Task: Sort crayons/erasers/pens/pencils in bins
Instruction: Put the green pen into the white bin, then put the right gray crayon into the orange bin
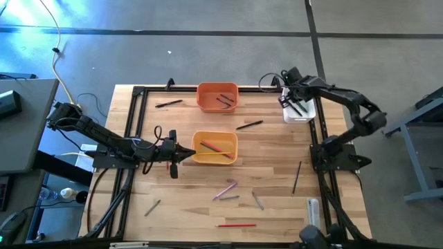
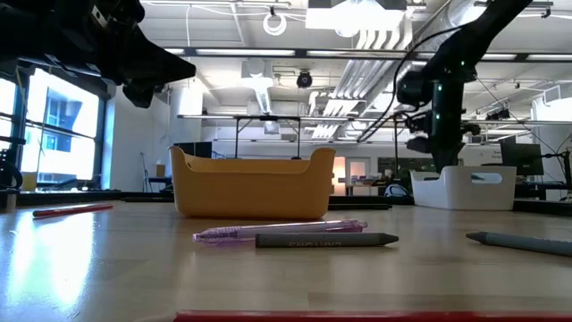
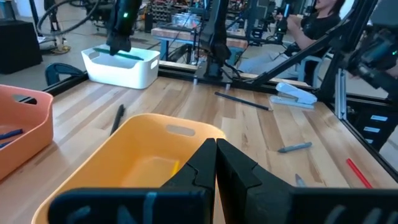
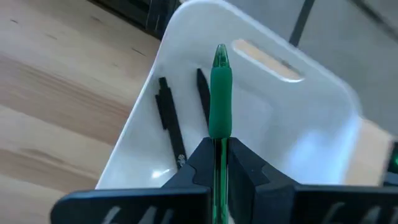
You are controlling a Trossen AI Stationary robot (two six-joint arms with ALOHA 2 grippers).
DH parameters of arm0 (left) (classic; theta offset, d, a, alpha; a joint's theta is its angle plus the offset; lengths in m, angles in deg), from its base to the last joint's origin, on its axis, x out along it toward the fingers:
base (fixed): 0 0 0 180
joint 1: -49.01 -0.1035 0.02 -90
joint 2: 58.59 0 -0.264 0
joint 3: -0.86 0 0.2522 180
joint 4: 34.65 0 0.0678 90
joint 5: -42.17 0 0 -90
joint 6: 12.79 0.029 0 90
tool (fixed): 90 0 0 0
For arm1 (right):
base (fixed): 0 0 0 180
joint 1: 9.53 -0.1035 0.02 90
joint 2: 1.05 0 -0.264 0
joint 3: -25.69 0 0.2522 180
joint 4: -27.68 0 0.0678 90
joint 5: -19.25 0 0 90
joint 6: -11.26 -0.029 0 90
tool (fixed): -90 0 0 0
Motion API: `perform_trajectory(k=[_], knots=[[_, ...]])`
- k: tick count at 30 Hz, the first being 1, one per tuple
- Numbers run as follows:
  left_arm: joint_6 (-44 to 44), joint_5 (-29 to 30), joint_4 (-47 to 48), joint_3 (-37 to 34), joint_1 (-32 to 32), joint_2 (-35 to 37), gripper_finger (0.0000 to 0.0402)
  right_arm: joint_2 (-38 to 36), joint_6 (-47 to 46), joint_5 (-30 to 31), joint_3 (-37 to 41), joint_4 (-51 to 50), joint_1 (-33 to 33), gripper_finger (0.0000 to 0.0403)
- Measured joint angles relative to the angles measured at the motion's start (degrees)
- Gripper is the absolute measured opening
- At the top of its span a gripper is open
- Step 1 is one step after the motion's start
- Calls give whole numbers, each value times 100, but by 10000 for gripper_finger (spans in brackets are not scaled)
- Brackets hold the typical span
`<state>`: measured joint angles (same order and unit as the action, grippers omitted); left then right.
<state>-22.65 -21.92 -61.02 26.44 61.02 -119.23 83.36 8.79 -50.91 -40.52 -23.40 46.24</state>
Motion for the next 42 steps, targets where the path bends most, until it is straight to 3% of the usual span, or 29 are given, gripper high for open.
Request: perform_trajectory(k=[11,20,24,29,35,38,42], knots=[[0,-2,4,0,0,0,1,845,-169,-82,9,415,62,16],[-1,2,2,0,0,0,0,623,-218,-36,-251,95,62,105],[0,3,-19,0,-2,0,1,479,-114,-112,-474,-220,62,124],[-29,-59,-25,0,-29,0,0,239,406,-412,-670,-862,60,103],[-101,120,-25,0,-326,0,0,-286,719,-571,-673,-1111,47,31],[-148,258,-24,0,-595,0,0,-536,852,-1007,-673,-1034,47,5],[-91,262,-25,0,-1059,0,0,-759,827,-1813,-673,-911,28,10]])
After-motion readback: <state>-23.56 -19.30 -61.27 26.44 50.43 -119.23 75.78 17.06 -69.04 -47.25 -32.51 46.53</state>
